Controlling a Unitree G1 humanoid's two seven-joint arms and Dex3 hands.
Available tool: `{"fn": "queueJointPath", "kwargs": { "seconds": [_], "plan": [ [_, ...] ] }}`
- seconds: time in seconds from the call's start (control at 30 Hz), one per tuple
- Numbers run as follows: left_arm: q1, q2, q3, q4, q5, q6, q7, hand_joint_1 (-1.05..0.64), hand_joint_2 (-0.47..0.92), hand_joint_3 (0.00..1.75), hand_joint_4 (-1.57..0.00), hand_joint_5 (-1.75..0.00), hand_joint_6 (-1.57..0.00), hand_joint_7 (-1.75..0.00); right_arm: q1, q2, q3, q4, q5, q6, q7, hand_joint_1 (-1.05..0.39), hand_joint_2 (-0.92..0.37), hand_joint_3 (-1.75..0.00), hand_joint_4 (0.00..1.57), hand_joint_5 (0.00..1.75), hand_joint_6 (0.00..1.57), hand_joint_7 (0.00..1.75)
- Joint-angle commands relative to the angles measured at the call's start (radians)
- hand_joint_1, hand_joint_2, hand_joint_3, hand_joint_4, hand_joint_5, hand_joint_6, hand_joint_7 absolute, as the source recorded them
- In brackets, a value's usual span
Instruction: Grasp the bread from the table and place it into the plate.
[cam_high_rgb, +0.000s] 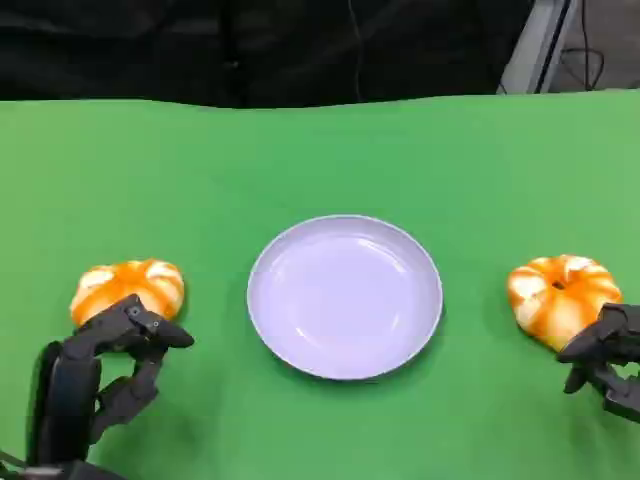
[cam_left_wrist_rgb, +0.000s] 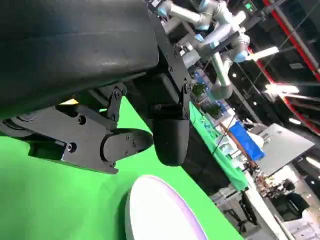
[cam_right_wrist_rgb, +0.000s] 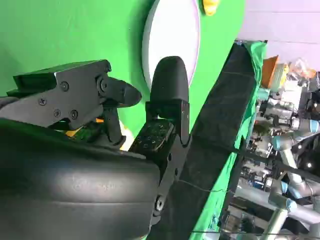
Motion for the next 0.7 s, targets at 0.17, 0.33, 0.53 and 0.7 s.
{"fn": "queueJointPath", "kwargs": {
  "seconds": [0.17, 0.33, 0.53, 0.7],
  "plan": [
    [-0.004, 0.009, 0.005, 0.003, 0.008, -0.012, 0.023, -0.05, 0.87, 0.57, -0.76, -1.54, -0.82, -1.17, -0.004, -0.017, -0.007, 0.005, 0.008, -0.004, -0.001, 0.08, -0.87, -0.55, 0.88, 1.34, 0.98, 0.87],
    [-0.005, 0.011, 0.003, 0.007, 0.0, -0.018, 0.017, -0.05, 0.86, 0.57, -0.75, -1.54, -0.82, -1.17, -0.004, -0.016, -0.006, 0.004, 0.007, -0.007, -0.001, 0.08, -0.88, -0.53, 0.88, 1.34, 0.98, 0.87],
    [-0.002, 0.01, 0.001, 0.005, -0.001, -0.018, 0.015, -0.04, 0.87, 0.57, -0.75, -1.53, -0.82, -1.17, -0.002, -0.015, -0.007, 0.001, 0.01, -0.003, 0.002, 0.09, -0.88, -0.52, 0.88, 1.34, 0.98, 0.87],
    [0.001, 0.009, 0.001, -0.003, 0.002, -0.009, 0.016, -0.05, 0.87, 0.56, -0.75, -1.54, -0.82, -1.17, -0.003, -0.017, -0.007, 0.004, 0.006, -0.01, -0.003, 0.09, -0.88, -0.52, 0.88, 1.34, 0.98, 0.87]
  ]
}}
